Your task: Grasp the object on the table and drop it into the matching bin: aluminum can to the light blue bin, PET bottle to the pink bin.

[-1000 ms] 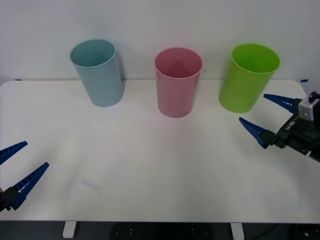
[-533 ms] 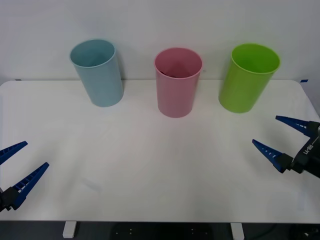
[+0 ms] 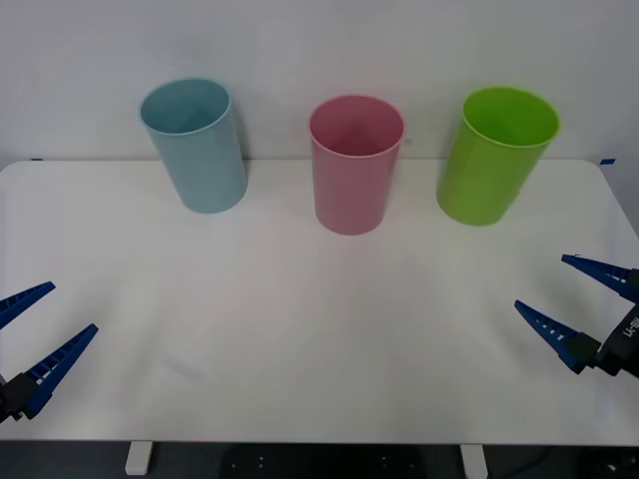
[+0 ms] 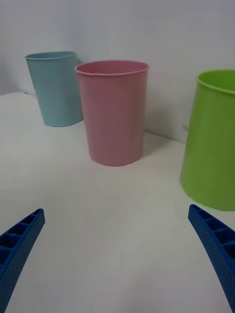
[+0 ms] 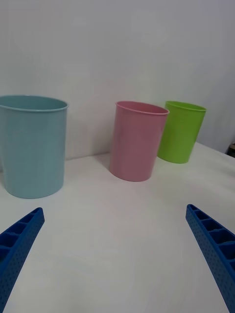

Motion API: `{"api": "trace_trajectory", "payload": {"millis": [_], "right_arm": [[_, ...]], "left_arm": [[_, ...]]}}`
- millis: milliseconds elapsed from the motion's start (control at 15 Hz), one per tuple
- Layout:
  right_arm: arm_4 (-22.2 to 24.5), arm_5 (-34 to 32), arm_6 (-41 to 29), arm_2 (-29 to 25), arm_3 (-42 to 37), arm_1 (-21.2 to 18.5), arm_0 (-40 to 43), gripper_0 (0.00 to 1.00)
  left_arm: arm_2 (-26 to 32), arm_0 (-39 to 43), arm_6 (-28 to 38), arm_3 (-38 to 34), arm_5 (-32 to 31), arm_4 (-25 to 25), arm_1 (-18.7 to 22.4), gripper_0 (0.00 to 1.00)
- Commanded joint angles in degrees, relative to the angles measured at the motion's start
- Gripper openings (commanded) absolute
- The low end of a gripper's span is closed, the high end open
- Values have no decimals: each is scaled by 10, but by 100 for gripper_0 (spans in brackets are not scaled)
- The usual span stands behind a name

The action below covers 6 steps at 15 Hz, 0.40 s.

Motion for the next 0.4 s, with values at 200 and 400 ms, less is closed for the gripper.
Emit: {"api": "trace_trajectory", "payload": {"millis": [200, 400], "right_arm": [[-7, -1, 1, 9, 0, 0, 18, 100], [-7, -1, 1, 9, 0, 0, 18, 100]], "left_arm": [[0, 0, 0, 0, 0, 0, 0, 100], [0, 0, 0, 0, 0, 0, 0, 100]]}}
